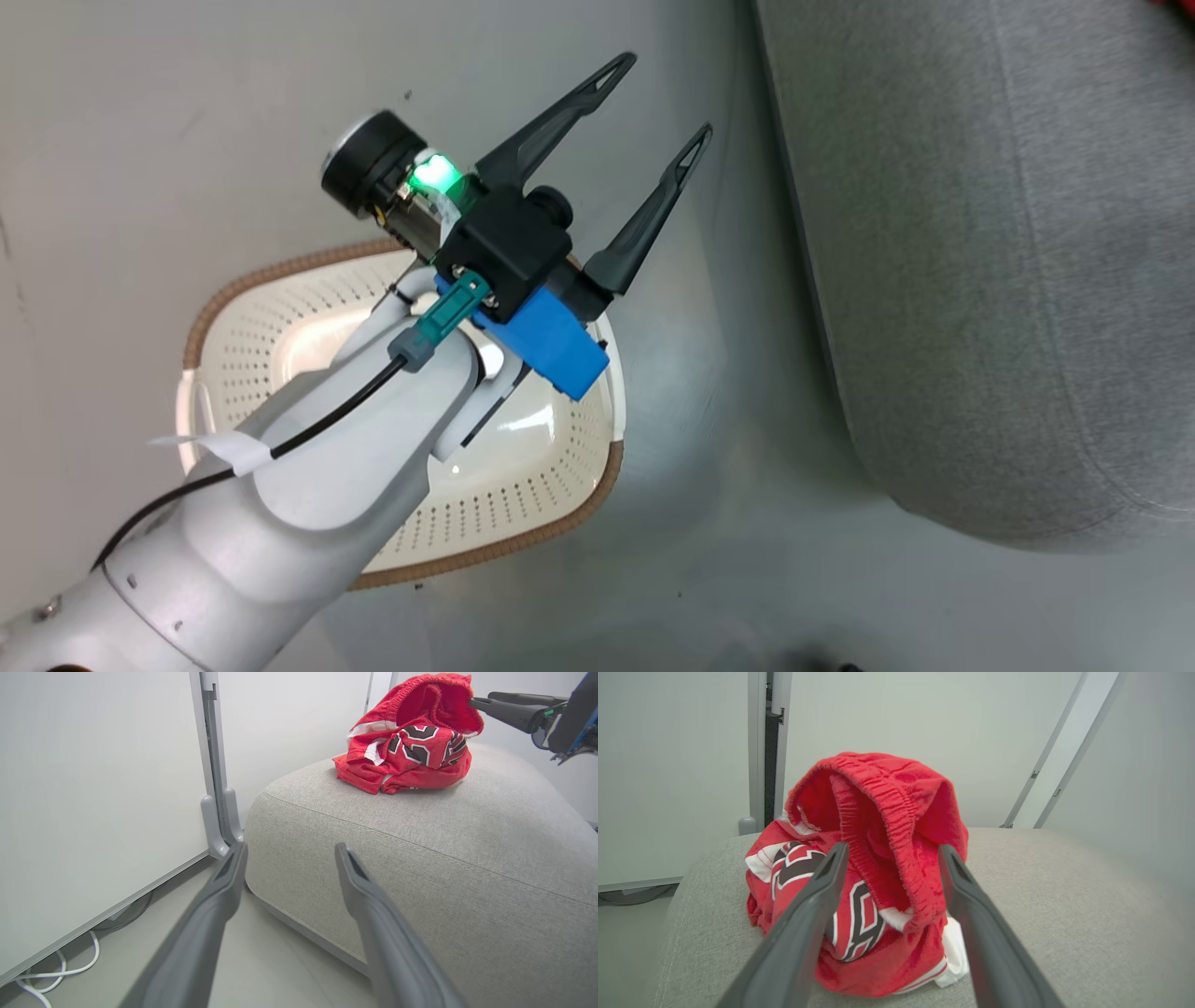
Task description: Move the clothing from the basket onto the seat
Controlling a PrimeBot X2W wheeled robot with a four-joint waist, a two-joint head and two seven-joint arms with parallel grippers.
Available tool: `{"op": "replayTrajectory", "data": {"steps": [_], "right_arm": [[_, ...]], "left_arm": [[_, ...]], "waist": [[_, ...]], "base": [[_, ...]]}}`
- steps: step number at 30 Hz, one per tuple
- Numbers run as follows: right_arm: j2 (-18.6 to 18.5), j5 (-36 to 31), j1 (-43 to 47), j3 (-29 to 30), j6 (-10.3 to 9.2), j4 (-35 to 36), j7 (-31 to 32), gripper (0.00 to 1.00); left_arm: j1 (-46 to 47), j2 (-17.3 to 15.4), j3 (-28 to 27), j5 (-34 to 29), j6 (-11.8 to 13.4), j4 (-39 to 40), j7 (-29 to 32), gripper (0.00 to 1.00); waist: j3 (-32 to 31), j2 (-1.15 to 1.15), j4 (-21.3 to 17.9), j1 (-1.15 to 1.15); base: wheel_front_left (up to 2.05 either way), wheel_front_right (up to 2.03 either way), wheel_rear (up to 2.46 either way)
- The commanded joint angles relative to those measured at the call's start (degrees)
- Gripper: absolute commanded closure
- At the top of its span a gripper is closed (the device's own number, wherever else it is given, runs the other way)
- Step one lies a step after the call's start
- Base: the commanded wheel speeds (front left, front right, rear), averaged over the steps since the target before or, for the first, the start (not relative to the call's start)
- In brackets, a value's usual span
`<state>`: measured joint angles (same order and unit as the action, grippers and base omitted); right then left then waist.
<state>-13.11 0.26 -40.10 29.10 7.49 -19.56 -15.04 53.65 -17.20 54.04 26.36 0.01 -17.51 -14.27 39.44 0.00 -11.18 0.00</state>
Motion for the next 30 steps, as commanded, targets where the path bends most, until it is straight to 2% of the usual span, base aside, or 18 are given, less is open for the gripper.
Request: {"op": "replayTrajectory", "data": {"steps": [1, 7, 18, 30], "right_arm": [[0.2, -0.3, 1.5, 0.0, 0.01, 0.6, -0.2, 0.0], [2.7, -0.4, 8.6, -2.5, 0.01, 6.9, -0.2, 0.0], [6.1, 0.5, 17.5, -13.9, 0.02, 13.3, -0.2, 0.0], [8.8, 1.2, 22.8, -21.1, 0.01, 16.0, -0.2, 0.0]], "left_arm": [[-0.8, 0.2, -0.4, 0.3, 0.3, -0.2, -0.3, 0.0], [-5.9, 0.7, -4.1, 1.8, 1.6, -0.7, -1.0, 0.0], [-20.9, 1.4, -18.9, -1.8, 2.9, 4.8, -1.0, 0.0], [-33.7, 4.8, -35.0, -9.0, -0.1, 8.7, -0.9, 0.0]], "waist": [[-2.5, 0.0, 0.0, 0.0], [-9.0, 0.0, 0.9, 0.0], [-19.0, 0.0, 4.8, 0.0], [-25.7, 0.0, 9.5, 0.0]], "base": [[0.0, 0.0, 0.0], [0.0, 0.0, 0.0], [0.0, 0.0, 0.0], [0.0, 0.0, 0.0]]}}
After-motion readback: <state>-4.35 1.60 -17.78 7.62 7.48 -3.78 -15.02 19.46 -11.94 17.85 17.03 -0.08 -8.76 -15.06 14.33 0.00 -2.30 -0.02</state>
